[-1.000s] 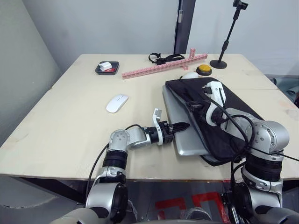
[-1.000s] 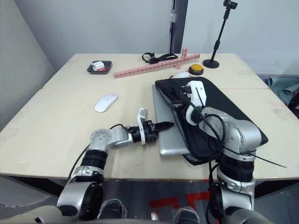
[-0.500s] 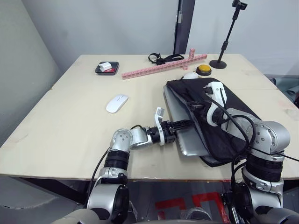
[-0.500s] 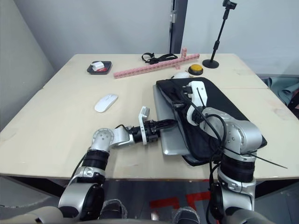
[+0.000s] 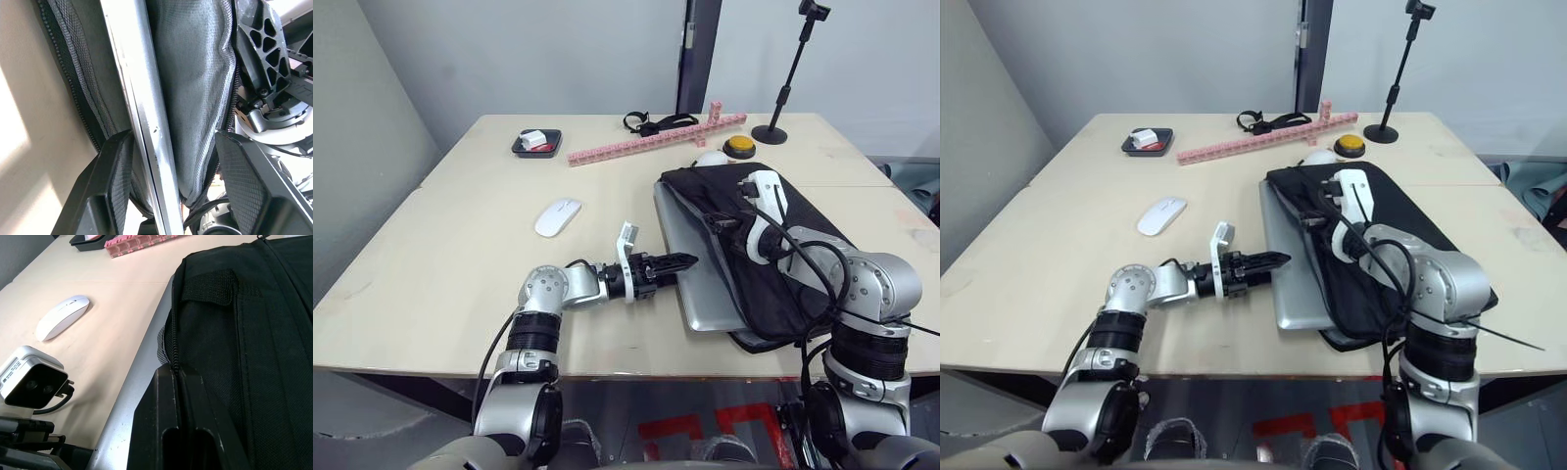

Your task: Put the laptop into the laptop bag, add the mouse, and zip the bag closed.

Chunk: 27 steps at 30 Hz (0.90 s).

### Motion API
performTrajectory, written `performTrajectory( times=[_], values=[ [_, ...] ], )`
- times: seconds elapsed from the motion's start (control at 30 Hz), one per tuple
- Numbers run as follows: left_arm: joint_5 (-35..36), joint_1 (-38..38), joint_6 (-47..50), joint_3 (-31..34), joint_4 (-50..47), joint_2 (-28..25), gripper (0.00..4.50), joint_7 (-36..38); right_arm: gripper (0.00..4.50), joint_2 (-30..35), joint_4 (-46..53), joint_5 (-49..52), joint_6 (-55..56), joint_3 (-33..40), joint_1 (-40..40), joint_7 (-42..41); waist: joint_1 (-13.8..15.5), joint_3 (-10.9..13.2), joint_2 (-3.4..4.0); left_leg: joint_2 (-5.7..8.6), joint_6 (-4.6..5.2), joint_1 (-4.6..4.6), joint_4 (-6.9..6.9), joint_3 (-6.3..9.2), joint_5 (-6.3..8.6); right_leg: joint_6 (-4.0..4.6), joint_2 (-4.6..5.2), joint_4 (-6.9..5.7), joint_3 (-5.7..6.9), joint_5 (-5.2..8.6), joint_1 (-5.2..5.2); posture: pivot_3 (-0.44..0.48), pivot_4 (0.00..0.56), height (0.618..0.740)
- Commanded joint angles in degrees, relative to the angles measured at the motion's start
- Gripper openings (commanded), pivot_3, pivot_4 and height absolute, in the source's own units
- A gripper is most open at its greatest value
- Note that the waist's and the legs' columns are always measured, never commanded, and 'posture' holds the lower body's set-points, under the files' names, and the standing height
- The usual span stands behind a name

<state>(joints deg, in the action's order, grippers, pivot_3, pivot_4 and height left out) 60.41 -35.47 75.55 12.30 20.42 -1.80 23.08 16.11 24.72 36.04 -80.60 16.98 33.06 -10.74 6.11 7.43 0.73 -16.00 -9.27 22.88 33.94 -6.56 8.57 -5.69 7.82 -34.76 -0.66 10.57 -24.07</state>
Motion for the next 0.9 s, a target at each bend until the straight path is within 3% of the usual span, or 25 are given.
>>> performTrajectory(
  times=[0.03, 0.33, 0.43, 0.6, 0.9],
  values=[
    [1.11, 0.13, 0.59, 0.24, -3.54, 0.55, 2.68, 1.79, 0.00, 0.76, 0.94, 0.86, 1.55, 0.09, 0.93, -1.11, 0.00, 0.00, 0.00, 0.00, 0.00, 0.00, 0.00, 0.00, 0.00, 0.01, 0.00, 0.00, 0.00, 0.00, 0.00, 0.000, 0.150, 0.740],
    [1.13, 1.52, 2.04, 0.47, -4.84, -0.33, 2.68, 2.17, 0.00, 1.36, 1.31, 1.11, 1.28, 0.28, 0.50, -1.81, 0.00, 0.00, 0.00, 0.00, 0.00, -0.01, 0.00, 0.00, 0.00, 0.01, 0.00, -0.01, -0.01, 0.00, 0.00, 0.000, 0.150, 0.740],
    [0.95, 1.65, 2.34, 0.20, -5.14, -0.39, 1.99, 2.47, 0.00, 1.36, 1.32, 1.07, 1.27, 0.26, 0.48, -1.92, 0.00, 0.00, 0.00, 0.00, 0.00, 0.00, 0.00, 0.00, 0.00, 0.01, 0.00, -0.01, 0.00, 0.01, 0.00, 0.000, 0.150, 0.740],
    [0.54, 1.36, 2.02, 0.15, -4.87, -0.02, 0.22, 2.60, 0.00, 1.28, 1.41, 1.22, 1.21, 0.13, 0.50, -2.12, 0.00, 0.00, 0.00, 0.00, 0.00, 0.00, 0.00, 0.00, 0.00, 0.02, 0.00, -0.01, -0.01, 0.01, 0.00, 0.000, 0.150, 0.740],
    [2.50, 1.20, 5.47, 2.60, -4.80, 2.76, 0.15, -0.32, 0.00, 0.82, 1.68, 1.10, 1.15, 0.27, 0.82, -1.64, -0.01, 0.00, 0.00, 0.00, 0.00, 0.02, 0.00, 0.00, 0.00, 0.02, 0.00, 0.00, -0.01, 0.01, -0.02, 0.000, 0.150, 0.740]
  ],
)
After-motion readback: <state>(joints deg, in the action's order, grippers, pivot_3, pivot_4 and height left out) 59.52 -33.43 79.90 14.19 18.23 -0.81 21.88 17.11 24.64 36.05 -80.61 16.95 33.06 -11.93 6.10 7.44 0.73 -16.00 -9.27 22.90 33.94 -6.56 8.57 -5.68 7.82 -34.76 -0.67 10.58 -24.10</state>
